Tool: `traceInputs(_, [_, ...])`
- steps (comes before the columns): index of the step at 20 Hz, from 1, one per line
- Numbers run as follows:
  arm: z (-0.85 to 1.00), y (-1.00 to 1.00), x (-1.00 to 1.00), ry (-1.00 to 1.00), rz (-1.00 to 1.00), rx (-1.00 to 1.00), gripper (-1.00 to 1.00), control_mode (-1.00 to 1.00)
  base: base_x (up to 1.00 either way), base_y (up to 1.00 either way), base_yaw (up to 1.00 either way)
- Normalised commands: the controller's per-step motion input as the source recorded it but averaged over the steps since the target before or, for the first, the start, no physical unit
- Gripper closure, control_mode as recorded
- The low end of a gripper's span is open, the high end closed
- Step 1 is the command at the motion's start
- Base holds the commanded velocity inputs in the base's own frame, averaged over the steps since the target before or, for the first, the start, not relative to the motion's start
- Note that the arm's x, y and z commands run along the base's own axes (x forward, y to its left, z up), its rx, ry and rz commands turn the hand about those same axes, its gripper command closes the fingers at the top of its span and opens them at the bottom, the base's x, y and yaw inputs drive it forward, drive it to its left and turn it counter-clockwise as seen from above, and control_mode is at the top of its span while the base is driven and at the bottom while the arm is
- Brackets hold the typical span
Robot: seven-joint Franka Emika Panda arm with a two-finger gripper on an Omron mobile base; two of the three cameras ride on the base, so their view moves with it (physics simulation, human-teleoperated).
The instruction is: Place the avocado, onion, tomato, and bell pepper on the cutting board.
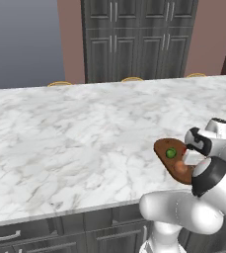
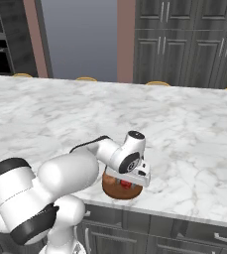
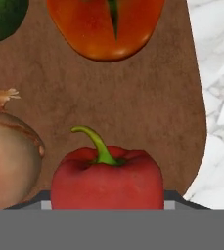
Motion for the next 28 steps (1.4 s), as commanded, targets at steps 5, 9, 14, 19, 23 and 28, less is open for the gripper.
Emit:
traceInputs(5, [-0.27, 0.00, 0.05, 0.01, 0.00, 0.01, 1.00, -1.00, 0.00, 0.00, 0.00])
traceInputs(9, [-0.30, 0.00, 0.07, 0.03, 0.00, 0.00, 1.00, -1.00, 0.00, 0.00, 0.00])
traceInputs(14, [-0.34, 0.00, 0.01, 0.04, 0.00, 0.00, -1.00, -1.00, 0.00, 0.00, 0.00])
traceInputs(19, [-0.14, 0.00, 0.00, 0.00, 0.00, 0.00, -1.00, -1.00, 0.00, 0.00, 0.00])
traceInputs(23, [-0.19, 0.00, 0.00, 0.03, 0.00, 0.00, -1.00, -1.00, 0.00, 0.00, 0.00])
traceInputs(28, [-0.02, 0.00, 0.00, 0.00, 0.00, 0.00, -1.00, -1.00, 0.00, 0.00, 0.00])
